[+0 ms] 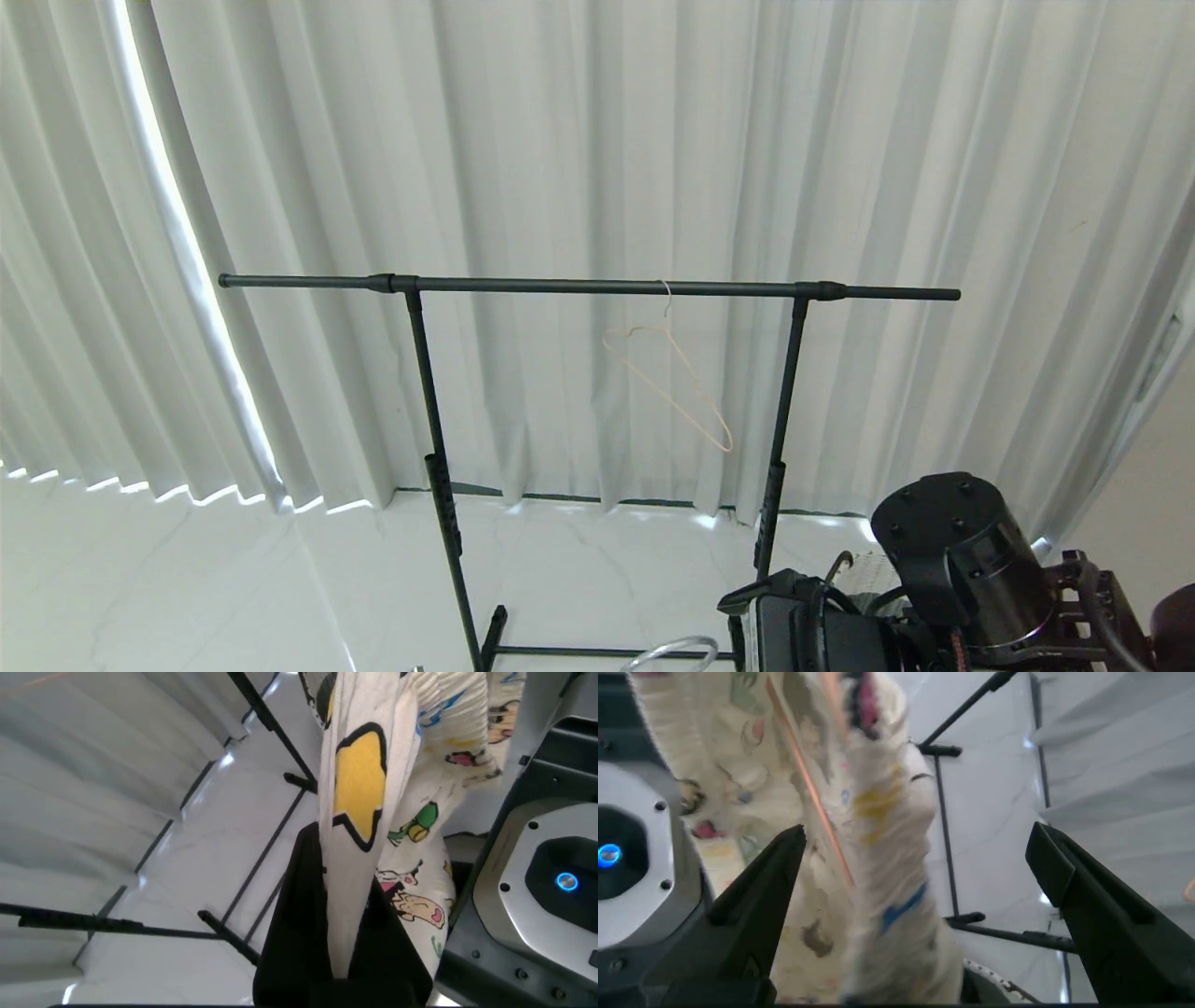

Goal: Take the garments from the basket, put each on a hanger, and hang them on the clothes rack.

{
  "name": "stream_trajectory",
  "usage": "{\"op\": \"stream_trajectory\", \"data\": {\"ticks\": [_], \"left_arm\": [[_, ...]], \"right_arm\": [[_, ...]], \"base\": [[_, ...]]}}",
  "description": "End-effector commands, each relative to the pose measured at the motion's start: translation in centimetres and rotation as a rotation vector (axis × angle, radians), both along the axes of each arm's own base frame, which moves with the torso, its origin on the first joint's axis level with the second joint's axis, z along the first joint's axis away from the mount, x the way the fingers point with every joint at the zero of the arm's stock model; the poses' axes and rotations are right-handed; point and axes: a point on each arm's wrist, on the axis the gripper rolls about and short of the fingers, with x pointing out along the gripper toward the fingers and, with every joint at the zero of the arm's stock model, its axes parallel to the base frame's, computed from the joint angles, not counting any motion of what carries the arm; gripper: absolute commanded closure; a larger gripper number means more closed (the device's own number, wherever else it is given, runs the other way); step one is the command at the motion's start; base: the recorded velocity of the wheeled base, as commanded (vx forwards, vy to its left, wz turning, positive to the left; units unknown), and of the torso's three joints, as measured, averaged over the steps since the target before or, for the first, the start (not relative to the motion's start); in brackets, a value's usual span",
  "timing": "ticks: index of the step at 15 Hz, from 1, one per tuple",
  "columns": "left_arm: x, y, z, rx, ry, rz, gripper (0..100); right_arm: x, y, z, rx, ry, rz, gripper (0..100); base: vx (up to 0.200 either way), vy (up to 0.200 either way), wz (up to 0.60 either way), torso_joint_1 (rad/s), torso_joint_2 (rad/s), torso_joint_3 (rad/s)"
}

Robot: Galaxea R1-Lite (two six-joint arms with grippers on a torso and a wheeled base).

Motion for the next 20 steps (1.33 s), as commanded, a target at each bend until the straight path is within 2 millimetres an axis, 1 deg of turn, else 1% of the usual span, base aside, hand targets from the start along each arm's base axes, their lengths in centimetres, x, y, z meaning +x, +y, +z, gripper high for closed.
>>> {"op": "stream_trajectory", "data": {"ticks": [1,9,10,17,20], "left_arm": [[-0.29,-0.02,0.1,-0.005,-0.005,-0.018,100],[-0.25,-0.09,0.16,-0.008,-0.006,-0.018,100],[-0.25,-0.11,0.14,-0.007,-0.005,-0.018,100],[-0.23,-0.14,0.17,-0.006,-0.009,-0.02,100],[-0.27,-0.06,0.06,-0.001,-0.007,-0.02,100]], "right_arm": [[0.33,0.53,0.22,0.004,-0.004,0.002,0],[0.52,0.64,0.04,-0.007,0.0,-0.005,0],[0.49,0.67,0.05,-0.006,-0.002,-0.002,100],[0.45,0.59,0.31,0.003,-0.011,-0.007,100],[0.25,0.29,0.8,0.019,-0.022,-0.007,100]], "base": [[0.0,0.0,0.0,0.0,0.0,0.0],[0.0,0.0,0.0,0.0,0.0,0.0],[0.0,0.0,0.0,0.0,0.0,0.0],[0.0,0.0,0.0,0.0,0.0,0.0],[0.0,0.0,0.0,0.0,0.0,0.0]]}}
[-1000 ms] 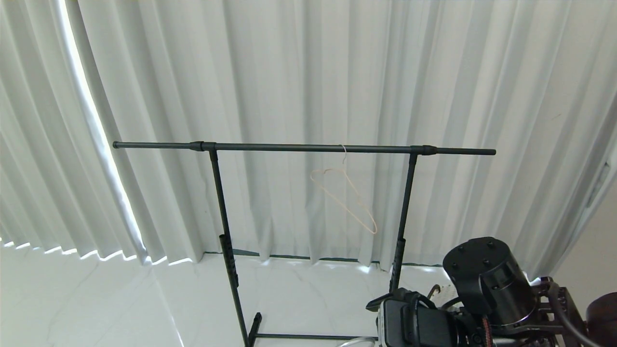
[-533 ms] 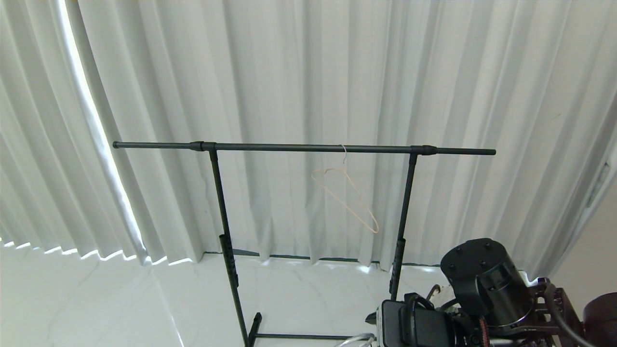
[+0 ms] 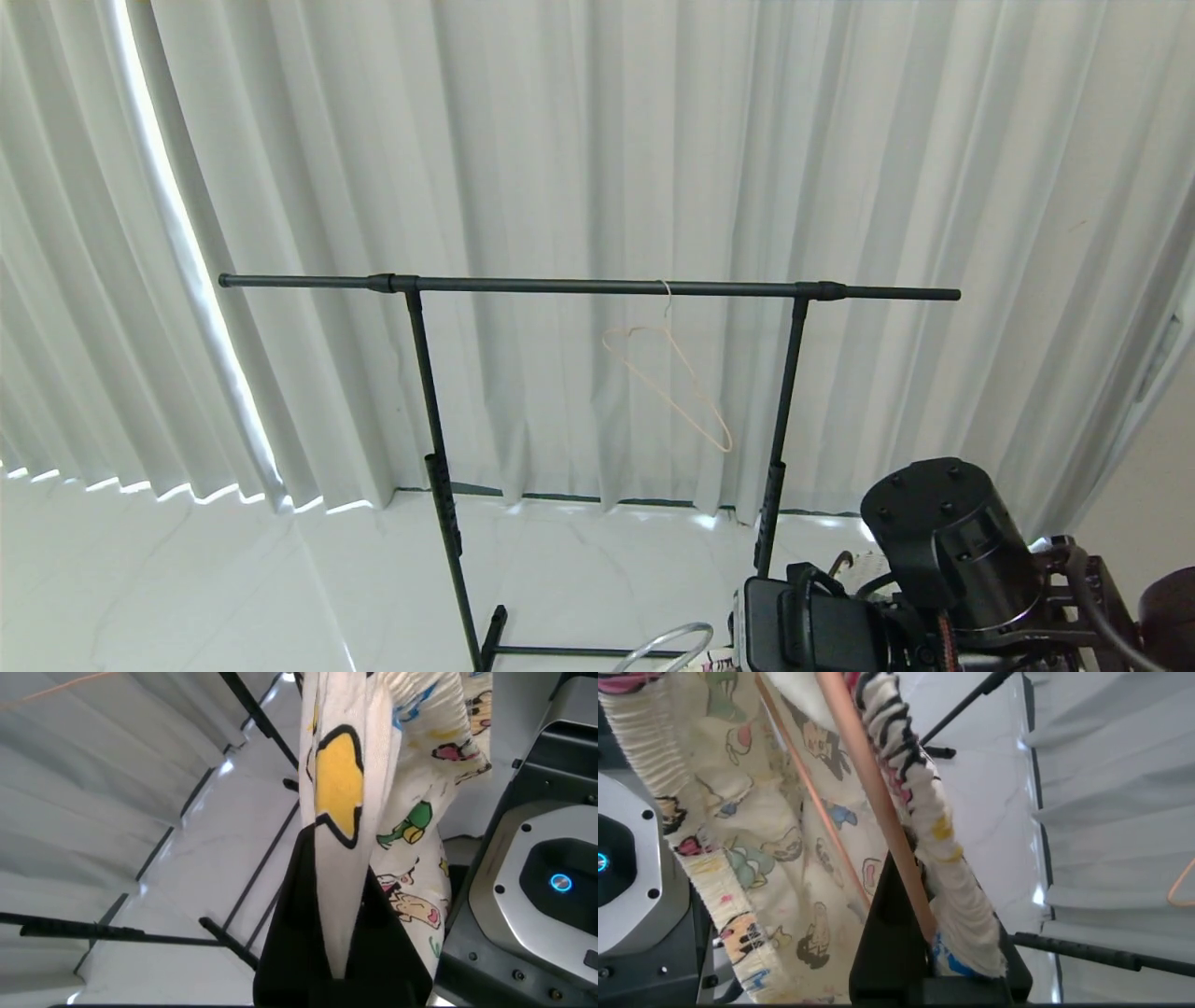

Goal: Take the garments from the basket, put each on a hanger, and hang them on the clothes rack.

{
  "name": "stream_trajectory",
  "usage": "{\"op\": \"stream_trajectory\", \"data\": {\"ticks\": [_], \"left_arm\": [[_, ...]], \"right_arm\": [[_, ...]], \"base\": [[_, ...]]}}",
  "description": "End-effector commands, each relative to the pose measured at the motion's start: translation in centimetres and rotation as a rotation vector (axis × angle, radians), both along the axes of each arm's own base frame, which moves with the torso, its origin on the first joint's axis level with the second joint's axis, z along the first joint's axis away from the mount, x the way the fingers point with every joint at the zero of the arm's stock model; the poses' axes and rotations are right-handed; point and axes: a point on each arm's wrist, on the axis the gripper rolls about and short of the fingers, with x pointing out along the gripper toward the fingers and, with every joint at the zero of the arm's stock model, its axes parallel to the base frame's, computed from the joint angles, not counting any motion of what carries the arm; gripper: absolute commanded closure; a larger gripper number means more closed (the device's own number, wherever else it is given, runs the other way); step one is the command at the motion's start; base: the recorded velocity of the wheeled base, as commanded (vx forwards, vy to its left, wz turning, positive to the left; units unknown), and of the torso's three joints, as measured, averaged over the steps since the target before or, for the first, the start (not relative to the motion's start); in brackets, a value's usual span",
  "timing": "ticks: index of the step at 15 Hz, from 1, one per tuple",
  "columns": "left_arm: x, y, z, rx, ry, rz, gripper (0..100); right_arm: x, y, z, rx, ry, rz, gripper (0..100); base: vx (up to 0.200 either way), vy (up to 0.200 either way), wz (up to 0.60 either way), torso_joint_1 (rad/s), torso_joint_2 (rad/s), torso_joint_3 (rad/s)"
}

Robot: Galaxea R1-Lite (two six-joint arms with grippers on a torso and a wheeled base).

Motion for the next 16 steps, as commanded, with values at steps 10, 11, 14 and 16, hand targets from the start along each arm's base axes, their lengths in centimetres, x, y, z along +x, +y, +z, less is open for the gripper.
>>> {"op": "stream_trajectory", "data": {"ticks": [10,11,14,16], "left_arm": [[2.2,3.5,-0.2,-0.016,-0.011,0.256,0],[2.1,4.3,-0.7,0.001,-0.001,0.288,0],[3.4,5.9,-1.3,0.02,0.021,0.437,0],[4.2,6.4,-1.8,0.046,0.048,0.505,0]], "right_arm": [[1.1,-6.1,1.2,0.043,-0.105,-0.2,100],[1.6,-6.4,1.4,0.065,-0.124,-0.222,100],[2.5,-6.7,2.1,0.146,-0.172,-0.241,100],[2.6,-6.4,2.7,0.211,-0.197,-0.223,100]], "base": [[0.0,0.0,0.0,0.0,0.0,0.0],[0.0,0.0,0.0,0.0,0.0,0.0],[0.0,0.0,0.0,0.0,0.0,0.0],[0.0,0.0,0.0,0.0,0.0,0.0]]}}
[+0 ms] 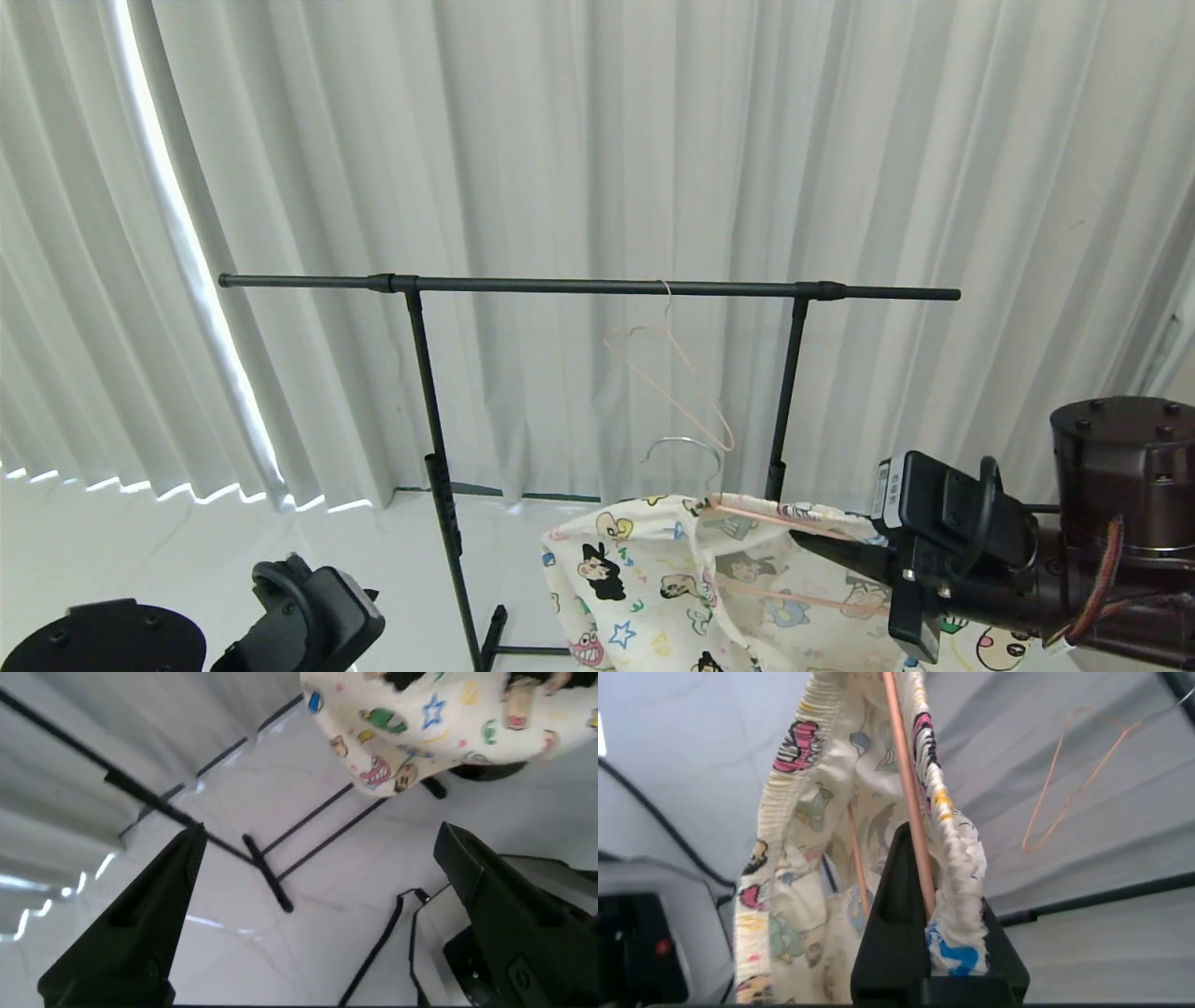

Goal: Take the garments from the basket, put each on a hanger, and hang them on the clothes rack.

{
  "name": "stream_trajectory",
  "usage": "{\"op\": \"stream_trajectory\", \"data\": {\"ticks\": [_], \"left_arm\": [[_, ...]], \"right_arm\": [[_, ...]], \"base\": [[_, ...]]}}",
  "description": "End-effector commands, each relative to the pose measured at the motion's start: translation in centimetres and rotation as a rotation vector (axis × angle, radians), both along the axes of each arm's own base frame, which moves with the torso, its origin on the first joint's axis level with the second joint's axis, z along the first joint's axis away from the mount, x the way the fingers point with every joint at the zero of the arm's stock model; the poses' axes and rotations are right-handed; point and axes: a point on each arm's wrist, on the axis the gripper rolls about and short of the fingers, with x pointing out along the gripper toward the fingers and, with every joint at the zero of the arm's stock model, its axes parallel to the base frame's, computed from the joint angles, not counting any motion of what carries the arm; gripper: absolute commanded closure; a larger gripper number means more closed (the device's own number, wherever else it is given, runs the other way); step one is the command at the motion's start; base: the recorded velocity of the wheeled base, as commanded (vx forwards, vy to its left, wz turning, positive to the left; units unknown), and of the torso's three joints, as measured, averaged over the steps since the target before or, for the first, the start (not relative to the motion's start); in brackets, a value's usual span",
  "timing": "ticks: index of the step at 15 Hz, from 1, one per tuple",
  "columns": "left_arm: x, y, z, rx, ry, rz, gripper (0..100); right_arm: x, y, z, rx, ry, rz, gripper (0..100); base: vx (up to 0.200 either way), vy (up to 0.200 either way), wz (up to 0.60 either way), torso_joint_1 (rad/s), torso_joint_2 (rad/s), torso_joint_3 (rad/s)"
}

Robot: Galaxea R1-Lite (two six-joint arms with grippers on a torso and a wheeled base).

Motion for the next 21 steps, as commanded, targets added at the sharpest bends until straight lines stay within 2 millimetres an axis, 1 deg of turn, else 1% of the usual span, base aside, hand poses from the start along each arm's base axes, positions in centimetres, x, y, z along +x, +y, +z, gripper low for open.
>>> {"op": "stream_trajectory", "data": {"ticks": [1,3,5,6,7,8,9,10,11,12,13,14,17,19,21], "left_arm": [[1.0,0.7,-0.7,0.015,0.046,0.083,0],[2.3,1.1,-0.8,-0.087,0.128,0.136,0],[3.7,0.9,-0.4,-0.105,0.13,0.161,0],[3.9,0.8,-0.4,-0.109,0.134,0.154,0],[4.5,0.4,0.0,-0.132,0.132,0.128,0],[5.1,0.1,0.3,-0.152,0.117,0.119,0],[7.7,-0.1,1.0,-0.224,0.053,0.109,0],[9.0,0.3,0.8,-0.243,0.022,0.086,0],[9.6,1.3,0.1,-0.2,-0.006,0.053,0],[9.5,2.6,-0.5,-0.146,-0.03,-0.027,0],[9.4,3.2,-0.7,-0.133,-0.036,-0.082,0],[9.7,4.4,-1.0,-0.121,-0.061,-0.175,0],[10.0,4.1,-0.9,-0.124,-0.076,-0.212,0],[10.0,3.6,-1.3,-0.128,-0.054,-0.24,0],[10.2,3.6,-1.5,-0.129,-0.046,-0.239,0]], "right_arm": [[0.0,0.0,0.1,0.017,-0.006,0.009,100],[0.1,0.4,0.8,0.066,-0.041,0.039,100],[0.1,0.5,1.4,0.115,-0.071,0.063,100],[0.0,0.5,1.7,0.131,-0.072,0.062,100],[-0.1,0.5,2.4,0.157,-0.086,0.064,100],[-0.2,0.5,2.7,0.167,-0.09,0.066,100],[-0.3,0.5,3.6,0.197,-0.109,0.068,100],[-0.5,0.3,4.0,0.211,-0.114,0.067,100],[-0.9,0.0,4.4,0.223,-0.111,0.062,100],[-1.3,-0.4,4.6,0.231,-0.095,0.056,100],[-1.5,-0.6,4.7,0.237,-0.089,0.053,100],[-1.8,-0.9,5.0,0.244,-0.082,0.049,100],[-1.9,-0.9,5.2,0.249,-0.087,0.056,100],[-2.0,-0.9,5.6,0.259,-0.096,0.064,100],[-2.3,-1.1,5.7,0.257,-0.09,0.071,100]], "base": [[0.0,0.0,0.0,0.0,0.0,0.0],[0.0,0.0,0.0,0.0,0.0,0.0],[0.0,0.0,0.0,0.0,0.0,0.0],[0.0,0.0,0.0,0.0,0.0,0.0],[0.0,0.0,0.0,0.0,0.0,0.0],[0.0,0.0,0.0,0.0,0.0,0.0],[0.0,0.0,0.0,0.0,0.0,0.0],[0.0,0.0,0.0,0.0,0.0,0.0],[0.0,0.0,0.0,0.0,0.0,0.0],[0.0,0.0,0.0,0.0,0.0,0.0],[0.0,0.0,0.0,0.0,0.0,0.0],[0.0,0.0,0.0,0.0,0.0,0.0],[0.0,0.0,0.0,0.0,0.0,0.0],[0.0,0.0,0.0,0.0,0.0,0.0],[0.0,0.0,0.0,0.0,0.0,0.0]]}}
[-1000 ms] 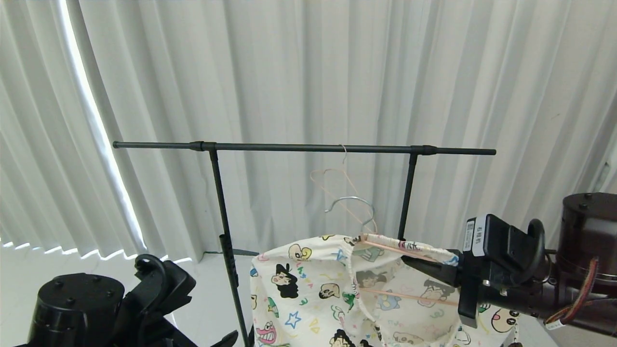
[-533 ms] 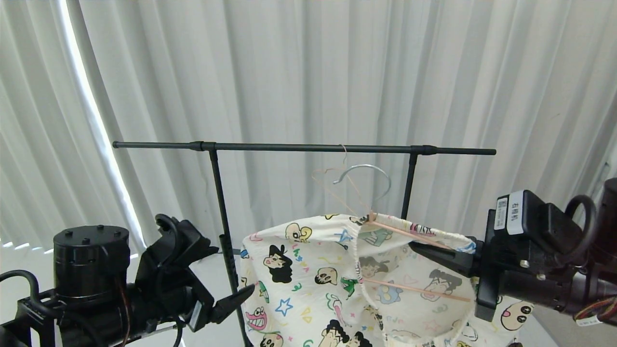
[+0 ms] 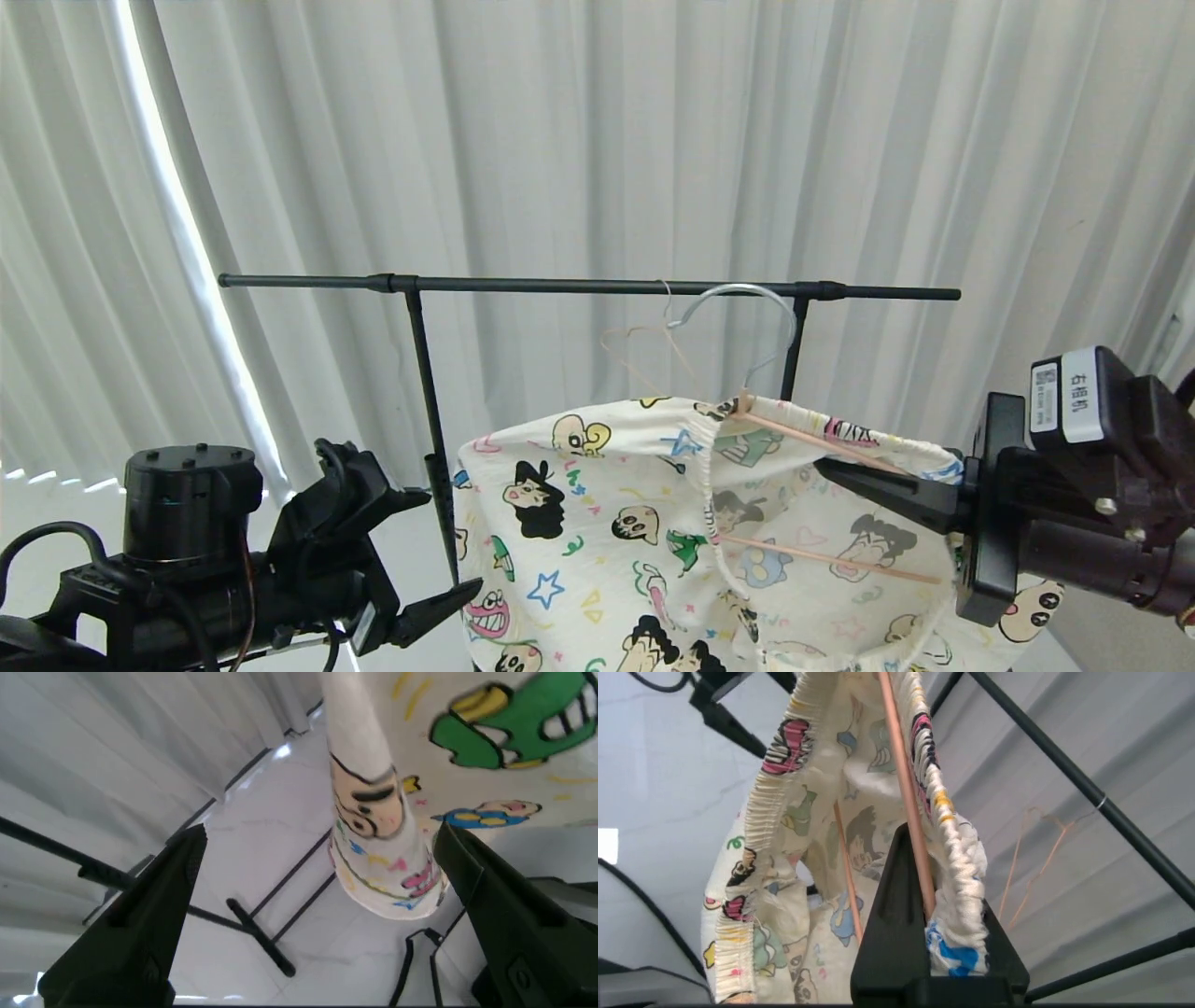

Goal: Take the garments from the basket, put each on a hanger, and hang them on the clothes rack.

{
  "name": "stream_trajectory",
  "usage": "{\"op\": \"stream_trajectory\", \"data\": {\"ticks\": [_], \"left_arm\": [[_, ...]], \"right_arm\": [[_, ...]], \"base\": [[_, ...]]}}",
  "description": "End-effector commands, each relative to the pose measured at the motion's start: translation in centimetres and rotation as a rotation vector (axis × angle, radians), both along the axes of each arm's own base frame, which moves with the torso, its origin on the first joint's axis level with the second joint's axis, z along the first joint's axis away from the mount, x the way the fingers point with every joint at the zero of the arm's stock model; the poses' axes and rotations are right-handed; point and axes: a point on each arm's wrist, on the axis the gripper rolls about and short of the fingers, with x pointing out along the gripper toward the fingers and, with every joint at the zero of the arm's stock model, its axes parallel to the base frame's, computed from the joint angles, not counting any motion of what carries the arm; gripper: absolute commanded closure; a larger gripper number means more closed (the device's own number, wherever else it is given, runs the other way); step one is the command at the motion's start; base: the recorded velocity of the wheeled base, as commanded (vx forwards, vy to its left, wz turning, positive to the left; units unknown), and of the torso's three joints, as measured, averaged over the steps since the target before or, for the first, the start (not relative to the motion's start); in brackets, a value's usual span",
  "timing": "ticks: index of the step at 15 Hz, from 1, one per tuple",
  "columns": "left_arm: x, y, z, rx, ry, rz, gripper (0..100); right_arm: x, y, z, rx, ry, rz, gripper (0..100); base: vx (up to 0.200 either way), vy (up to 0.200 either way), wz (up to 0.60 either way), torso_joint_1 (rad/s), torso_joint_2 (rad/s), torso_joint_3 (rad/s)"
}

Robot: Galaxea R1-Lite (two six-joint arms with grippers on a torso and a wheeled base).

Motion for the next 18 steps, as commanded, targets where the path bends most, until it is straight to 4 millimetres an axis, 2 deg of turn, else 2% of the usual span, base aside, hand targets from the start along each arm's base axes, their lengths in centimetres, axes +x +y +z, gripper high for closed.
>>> {"op": "stream_trajectory", "data": {"ticks": [1,2,8,14,18], "left_arm": [[0.2,0.0,-0.4,0.0,0.019,0.002,0],[0.3,0.0,-0.5,0.0,0.026,0.004,100],[0.6,-0.3,-0.6,0.002,0.025,-0.007,100],[1.5,2.4,-1.8,0.047,0.073,0.17,100],[1.5,2.7,-1.9,0.055,0.08,0.191,100]], "right_arm": [[-0.3,-0.2,0.4,0.005,-0.006,0.005,100],[-0.3,-0.1,0.5,0.007,-0.007,0.012,100],[-0.4,0.1,0.7,0.009,-0.01,0.02,100],[-0.1,0.2,1.6,0.031,-0.036,0.006,100],[0.0,0.3,1.8,0.034,-0.043,-0.01,100]], "base": [[0.0,0.0,0.0,0.0,0.0,0.0],[0.0,0.0,0.0,0.0,0.0,0.0],[0.0,0.0,0.0,0.0,0.0,0.0],[0.0,0.0,0.0,0.0,0.0,0.0],[0.0,0.0,0.0,0.0,0.0,0.0]]}}
